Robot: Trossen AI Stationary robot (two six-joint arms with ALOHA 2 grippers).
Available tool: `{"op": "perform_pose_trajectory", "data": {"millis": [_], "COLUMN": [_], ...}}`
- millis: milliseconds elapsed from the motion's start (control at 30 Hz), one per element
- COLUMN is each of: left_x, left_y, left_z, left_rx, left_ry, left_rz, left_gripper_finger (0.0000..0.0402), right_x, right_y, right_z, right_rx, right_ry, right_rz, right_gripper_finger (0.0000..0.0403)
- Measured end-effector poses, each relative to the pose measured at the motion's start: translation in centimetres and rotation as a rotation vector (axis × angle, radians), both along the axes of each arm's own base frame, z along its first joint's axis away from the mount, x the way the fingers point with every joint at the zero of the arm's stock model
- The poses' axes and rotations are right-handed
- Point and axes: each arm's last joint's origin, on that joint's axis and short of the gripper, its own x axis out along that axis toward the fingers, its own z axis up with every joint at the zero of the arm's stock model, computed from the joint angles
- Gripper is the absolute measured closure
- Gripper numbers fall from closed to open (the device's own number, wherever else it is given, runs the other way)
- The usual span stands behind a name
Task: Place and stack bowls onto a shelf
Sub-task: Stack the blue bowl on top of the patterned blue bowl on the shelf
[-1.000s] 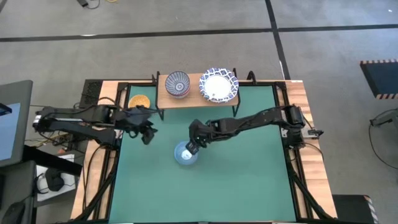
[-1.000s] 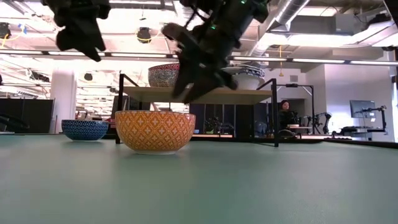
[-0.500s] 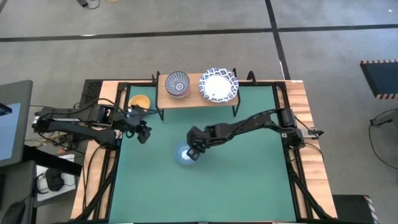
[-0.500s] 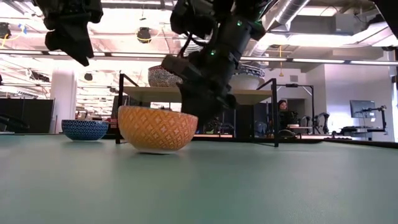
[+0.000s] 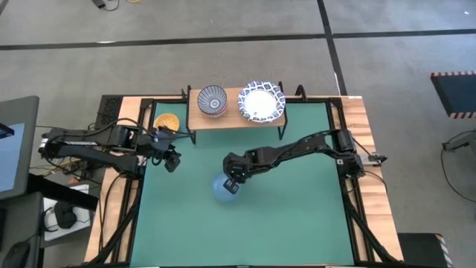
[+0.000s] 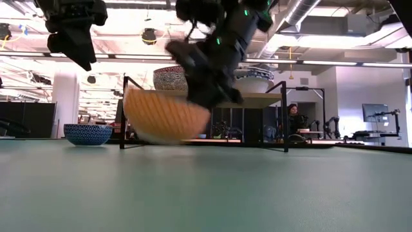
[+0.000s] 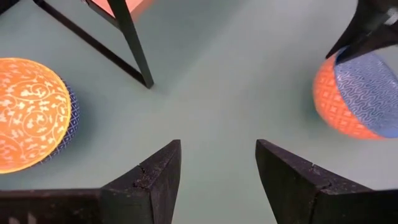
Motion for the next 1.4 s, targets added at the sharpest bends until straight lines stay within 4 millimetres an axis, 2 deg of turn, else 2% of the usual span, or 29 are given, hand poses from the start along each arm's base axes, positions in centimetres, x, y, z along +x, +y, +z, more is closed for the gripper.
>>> {"op": "perform_pose_trajectory", "data": {"millis": [267,500,633,800,967,1100,1233,1400], "left_x": [-0.1,0.0,0.0,0.0,-0.4,-0.6,-0.7,-0.8], "left_y": [0.2,0.3,0.3,0.4,0.5,0.6,0.8,1.4], "left_z": [0.0,0.1,0.1,0.1,-0.1,-0.2,-0.2,-0.2], "left_rx": [0.042,0.014,0.002,0.001,0.012,0.037,0.069,0.079], "left_ry": [0.007,-0.007,-0.023,-0.038,-0.016,-0.004,0.001,0.004], "left_rz": [0.036,0.025,0.077,0.137,0.201,0.251,0.279,0.323], "left_gripper_finger": [0.0211,0.0211,0.0211,0.0211,0.0211,0.0211,0.0211,0.0211], "right_x": [1.4,2.5,2.4,1.3,0.0,-0.8,-1.4,-1.1], "right_y": [-0.8,-2.4,-5.1,-10.6,-16.2,-19.4,-21.3,-22.2], "right_z": [6.3,13.3,16.8,20.0,20.1,19.9,19.4,18.5], "right_rx": [-0.057,-0.161,-0.235,-0.342,-0.392,-0.407,-0.409,-0.417], "right_ry": [-0.112,-0.300,-0.391,-0.429,-0.399,-0.391,-0.356,-0.335], "right_rz": [0.072,0.099,0.088,-0.005,-0.141,-0.214,-0.238,-0.200], "right_gripper_finger": [0.0365,0.0365,0.0365,0.0365,0.0365,0.0365,0.0360,0.0353]}}
